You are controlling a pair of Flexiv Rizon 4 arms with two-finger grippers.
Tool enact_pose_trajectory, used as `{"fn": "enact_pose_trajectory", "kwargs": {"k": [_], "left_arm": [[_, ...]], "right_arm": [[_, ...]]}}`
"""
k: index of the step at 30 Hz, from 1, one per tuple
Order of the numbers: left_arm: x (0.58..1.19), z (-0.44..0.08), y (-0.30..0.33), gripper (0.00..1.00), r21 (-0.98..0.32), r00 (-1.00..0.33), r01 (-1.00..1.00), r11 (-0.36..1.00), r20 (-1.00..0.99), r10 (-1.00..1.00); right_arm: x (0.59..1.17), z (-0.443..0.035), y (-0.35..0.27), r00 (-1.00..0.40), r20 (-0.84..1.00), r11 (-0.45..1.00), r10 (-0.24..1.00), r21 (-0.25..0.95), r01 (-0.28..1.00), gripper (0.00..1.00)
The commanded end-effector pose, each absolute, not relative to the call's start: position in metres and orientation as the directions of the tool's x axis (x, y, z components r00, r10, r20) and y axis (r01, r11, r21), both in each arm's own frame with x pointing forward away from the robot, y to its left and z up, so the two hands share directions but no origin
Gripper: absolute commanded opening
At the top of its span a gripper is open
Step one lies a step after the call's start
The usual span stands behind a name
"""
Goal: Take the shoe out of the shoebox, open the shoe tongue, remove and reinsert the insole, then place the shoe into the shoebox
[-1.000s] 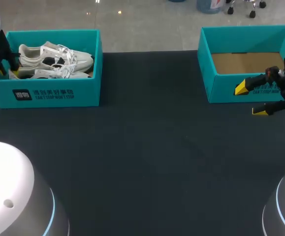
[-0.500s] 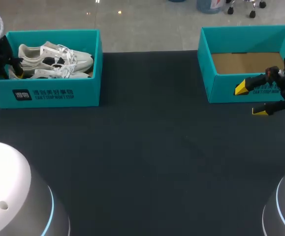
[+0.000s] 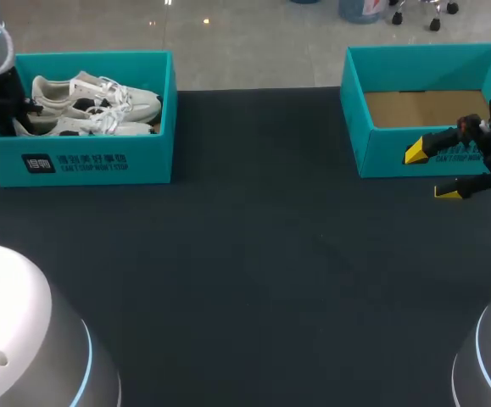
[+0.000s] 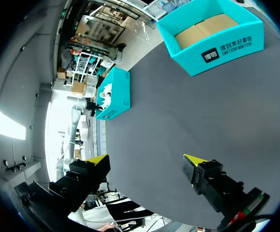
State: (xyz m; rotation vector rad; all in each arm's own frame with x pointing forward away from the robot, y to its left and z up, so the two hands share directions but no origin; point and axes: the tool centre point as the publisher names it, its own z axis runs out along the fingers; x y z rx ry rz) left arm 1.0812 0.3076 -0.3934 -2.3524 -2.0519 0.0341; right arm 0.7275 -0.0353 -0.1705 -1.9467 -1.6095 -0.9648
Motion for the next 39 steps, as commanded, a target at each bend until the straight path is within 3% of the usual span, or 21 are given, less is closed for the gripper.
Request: {"fn": "enact_pose_trajectory", "kwargs": {"k": [1,10,13,19,39], "left_arm": [[1.080,-0.385,0.311,0.00,-0.032,0.140,0.990,-0.140,0.001,0.990],[1.073,-0.338,0.313,0.00,-0.029,0.105,0.994,-0.105,-0.007,0.994],[1.067,-0.291,0.313,0.00,0.004,0.085,0.996,-0.085,0.023,0.996],[1.062,-0.251,0.314,0.00,0.040,0.079,0.996,-0.081,0.047,0.996],[1.062,-0.177,0.318,0.00,0.099,0.029,0.994,-0.041,0.116,0.993]], "right_arm": [[0.727,-0.171,-0.035,0.084,0.740,-0.232,0.667,0.099,0.968,1.00],[0.727,-0.171,-0.035,0.084,0.740,-0.232,0.667,0.099,0.968,1.00],[0.727,-0.171,-0.035,0.084,0.740,-0.232,0.667,0.099,0.968,1.00],[0.727,-0.171,-0.035,0.084,0.740,-0.232,0.667,0.099,0.968,1.00],[0.727,-0.171,-0.035,0.084,0.740,-0.232,0.667,0.099,0.968,1.00]]}}
